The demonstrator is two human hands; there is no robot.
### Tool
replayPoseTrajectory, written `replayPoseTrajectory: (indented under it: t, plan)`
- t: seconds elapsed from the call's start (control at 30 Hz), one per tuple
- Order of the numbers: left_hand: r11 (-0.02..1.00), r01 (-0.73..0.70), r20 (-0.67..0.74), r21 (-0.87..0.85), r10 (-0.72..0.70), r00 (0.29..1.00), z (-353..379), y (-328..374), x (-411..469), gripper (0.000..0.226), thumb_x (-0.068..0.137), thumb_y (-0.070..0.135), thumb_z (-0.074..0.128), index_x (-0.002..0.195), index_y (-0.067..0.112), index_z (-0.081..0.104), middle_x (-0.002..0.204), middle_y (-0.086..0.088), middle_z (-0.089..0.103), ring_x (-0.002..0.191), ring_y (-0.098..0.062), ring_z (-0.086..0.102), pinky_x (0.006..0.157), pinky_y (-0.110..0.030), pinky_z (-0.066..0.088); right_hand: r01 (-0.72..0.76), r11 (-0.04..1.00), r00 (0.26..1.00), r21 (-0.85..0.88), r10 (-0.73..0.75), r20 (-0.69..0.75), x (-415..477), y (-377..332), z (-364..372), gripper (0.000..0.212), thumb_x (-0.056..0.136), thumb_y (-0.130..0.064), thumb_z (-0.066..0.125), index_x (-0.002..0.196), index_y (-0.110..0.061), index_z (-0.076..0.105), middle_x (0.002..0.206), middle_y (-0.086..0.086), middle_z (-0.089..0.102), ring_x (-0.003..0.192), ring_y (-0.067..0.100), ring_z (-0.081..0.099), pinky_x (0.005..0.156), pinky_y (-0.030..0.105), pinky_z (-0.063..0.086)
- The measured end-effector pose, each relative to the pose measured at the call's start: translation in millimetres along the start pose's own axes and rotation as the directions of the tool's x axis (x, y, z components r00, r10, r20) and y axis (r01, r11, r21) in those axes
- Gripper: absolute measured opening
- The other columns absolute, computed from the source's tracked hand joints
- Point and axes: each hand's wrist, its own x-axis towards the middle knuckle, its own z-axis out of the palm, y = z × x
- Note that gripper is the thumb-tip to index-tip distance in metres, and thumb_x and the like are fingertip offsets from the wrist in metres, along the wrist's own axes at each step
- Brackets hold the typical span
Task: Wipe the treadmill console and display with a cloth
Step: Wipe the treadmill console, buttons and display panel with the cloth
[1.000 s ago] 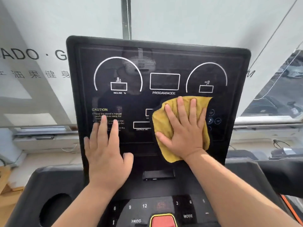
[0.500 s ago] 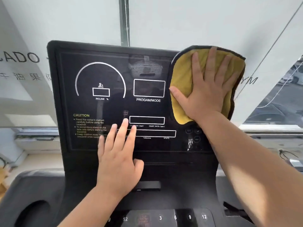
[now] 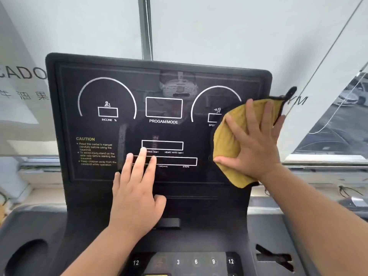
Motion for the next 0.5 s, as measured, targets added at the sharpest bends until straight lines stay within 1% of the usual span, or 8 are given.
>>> replayPoseTrajectory:
  t: [0.07, 0.1, 0.17, 0.23, 0.33, 0.43, 0.5]
  plan:
    - [1.0, 0.0, -0.007, -0.002, 0.0, 1.0, -1.3, 0.7, 0.1, 0.085, 0.068, 0.03, 0.057, 0.15, 0.016, 0.04, 0.166, -0.004, 0.02, 0.152, -0.033, 0.019, 0.109, -0.065, 0.037, -0.076, 0.996, 0.997, 0.052, 0.075, 0.023, 44.0, 4.1, -17.7, 0.125, 0.055, -0.1, 0.053, 0.161, -0.043, 0.019, 0.172, 0.018, -0.004, 0.152, 0.059, -0.007, 0.115, 0.08, -0.001]
    - [1.0, -0.003, -0.013, 0.0, 0.003, 1.0, -1.8, 1.1, 0.2, 0.085, 0.067, 0.03, 0.057, 0.15, 0.015, 0.042, 0.165, -0.005, 0.022, 0.151, -0.034, 0.021, 0.108, -0.065, 0.038, -0.094, 0.994, 0.995, 0.059, 0.093, 0.021, 61.1, 3.8, -25.2, 0.127, 0.056, -0.101, 0.052, 0.162, -0.042, 0.015, 0.171, 0.02, -0.007, 0.152, 0.059, -0.009, 0.116, 0.079, -0.001]
    - [1.0, -0.004, -0.02, 0.005, 0.004, 1.0, -2.2, 2.1, 0.6, 0.085, 0.067, 0.03, 0.057, 0.149, 0.015, 0.042, 0.165, -0.005, 0.023, 0.151, -0.035, 0.021, 0.107, -0.066, 0.038, -0.132, 0.99, 0.991, 0.052, 0.132, 0.008, 80.5, -1.5, -33.7, 0.126, 0.061, -0.101, 0.049, 0.164, -0.041, 0.008, 0.17, 0.023, -0.009, 0.152, 0.057, -0.009, 0.119, 0.074, -0.002]
    - [1.0, 0.001, -0.026, 0.009, -0.001, 1.0, -1.9, 3.2, 1.6, 0.085, 0.068, 0.031, 0.056, 0.151, 0.015, 0.04, 0.166, -0.005, 0.021, 0.152, -0.035, 0.019, 0.109, -0.065, 0.036, -0.167, 0.985, 0.986, 0.051, 0.167, 0.007, 80.1, -10.7, -33.1, 0.122, 0.066, -0.099, 0.045, 0.164, -0.039, 0.006, 0.17, 0.024, -0.009, 0.153, 0.056, -0.009, 0.122, 0.071, -0.003]
    - [1.0, 0.012, -0.029, 0.0, -0.012, 0.999, 0.1, 5.0, 1.6, 0.086, 0.069, 0.032, 0.056, 0.152, 0.015, 0.036, 0.166, -0.005, 0.019, 0.153, -0.035, 0.016, 0.111, -0.064, 0.033, -0.133, 0.99, 0.991, 0.048, 0.132, 0.021, 45.8, -27.2, -17.3, 0.115, 0.071, -0.095, 0.045, 0.164, -0.036, 0.01, 0.17, 0.025, -0.007, 0.153, 0.056, -0.006, 0.122, 0.069, -0.006]
    - [0.999, 0.025, -0.036, -0.03, -0.026, 0.999, 2.8, 7.3, 0.7, 0.087, 0.069, 0.032, 0.057, 0.152, 0.014, 0.036, 0.167, -0.005, 0.018, 0.153, -0.035, 0.014, 0.111, -0.065, 0.033, -0.054, 0.996, 0.998, 0.078, 0.051, 0.04, -17.9, -42.4, 9.8, 0.109, 0.074, -0.089, 0.052, 0.163, -0.032, 0.023, 0.169, 0.028, 0.001, 0.153, 0.057, -0.002, 0.121, 0.071, -0.004]
    - [0.998, 0.035, -0.034, -0.045, -0.036, 0.999, 3.3, 8.2, 1.2, 0.086, 0.07, 0.032, 0.058, 0.152, 0.014, 0.035, 0.167, -0.005, 0.016, 0.154, -0.034, 0.012, 0.11, -0.065, 0.033, -0.039, 0.995, 0.996, 0.093, 0.031, 0.086, -57.6, -51.1, 25.9, 0.106, 0.074, -0.087, 0.054, 0.161, -0.032, 0.028, 0.169, 0.028, 0.004, 0.152, 0.058, -0.001, 0.12, 0.073, -0.002]
